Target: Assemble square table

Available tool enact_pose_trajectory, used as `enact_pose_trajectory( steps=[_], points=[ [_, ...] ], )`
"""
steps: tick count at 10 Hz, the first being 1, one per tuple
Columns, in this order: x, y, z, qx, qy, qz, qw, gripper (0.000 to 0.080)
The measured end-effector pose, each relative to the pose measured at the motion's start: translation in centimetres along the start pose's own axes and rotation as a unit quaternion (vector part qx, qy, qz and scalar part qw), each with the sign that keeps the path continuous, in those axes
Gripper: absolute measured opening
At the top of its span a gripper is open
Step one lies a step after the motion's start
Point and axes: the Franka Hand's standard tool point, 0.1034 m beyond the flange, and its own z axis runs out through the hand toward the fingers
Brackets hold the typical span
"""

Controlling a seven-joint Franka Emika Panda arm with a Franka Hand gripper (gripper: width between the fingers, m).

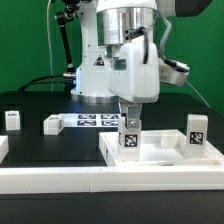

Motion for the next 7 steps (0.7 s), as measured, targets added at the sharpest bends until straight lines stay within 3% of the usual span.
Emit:
enact_pose_trajectory(
  steps=[5, 6, 7],
  points=[
    [0.25, -0.17, 0.01, -0.001, -0.002, 0.096, 0.995, 0.0291],
    [0.19, -0.15, 0.03, -0.001, -0.002, 0.107, 0.994, 0.0389],
    [0.18, -0.14, 0.04, -0.001, -0.002, 0.092, 0.996, 0.0389]
  ],
)
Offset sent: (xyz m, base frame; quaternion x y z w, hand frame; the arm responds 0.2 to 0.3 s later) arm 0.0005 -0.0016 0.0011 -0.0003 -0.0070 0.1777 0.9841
